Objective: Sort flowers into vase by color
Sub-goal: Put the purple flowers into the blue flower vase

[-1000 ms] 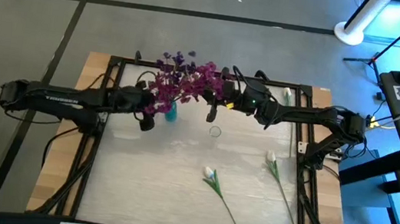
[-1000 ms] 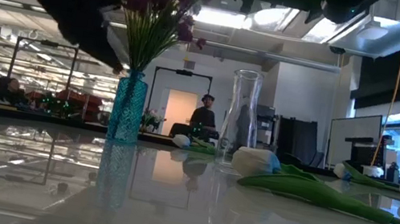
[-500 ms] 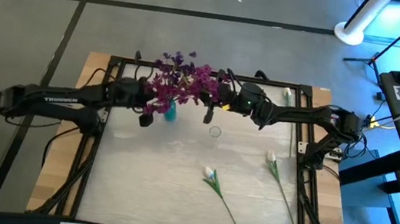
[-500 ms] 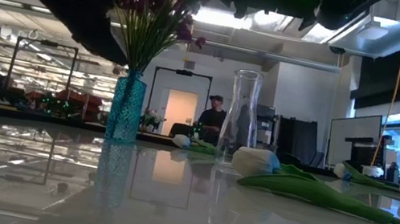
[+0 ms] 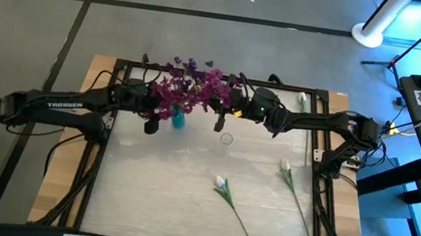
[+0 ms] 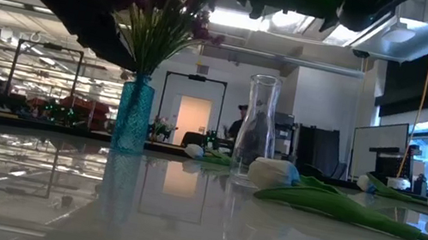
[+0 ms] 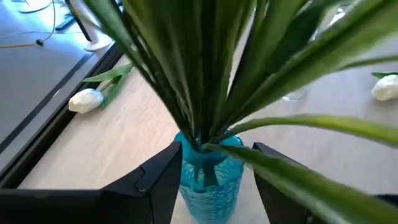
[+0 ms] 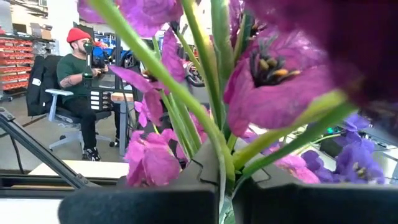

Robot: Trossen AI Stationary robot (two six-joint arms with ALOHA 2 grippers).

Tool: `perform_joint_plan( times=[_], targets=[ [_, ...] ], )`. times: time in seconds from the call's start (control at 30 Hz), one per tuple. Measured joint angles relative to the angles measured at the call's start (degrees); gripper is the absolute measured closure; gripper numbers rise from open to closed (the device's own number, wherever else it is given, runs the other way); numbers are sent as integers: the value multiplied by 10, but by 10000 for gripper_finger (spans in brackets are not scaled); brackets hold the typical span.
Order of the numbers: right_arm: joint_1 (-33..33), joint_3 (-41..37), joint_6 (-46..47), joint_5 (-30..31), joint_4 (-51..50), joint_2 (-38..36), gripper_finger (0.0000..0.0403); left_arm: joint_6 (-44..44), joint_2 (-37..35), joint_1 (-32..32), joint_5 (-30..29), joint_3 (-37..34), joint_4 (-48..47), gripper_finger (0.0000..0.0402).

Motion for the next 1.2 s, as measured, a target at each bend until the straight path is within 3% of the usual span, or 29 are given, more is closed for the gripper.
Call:
perform_joint_plan(
  times=[0.97, 1.2],
  targets=[
    [5, 1, 69, 73, -5, -1, 394, 18, 106, 15, 41, 0, 95, 211],
    [5, 1, 83, 103, -21, -21, 394, 13, 105, 15, 44, -49, 181, 211]
  ],
)
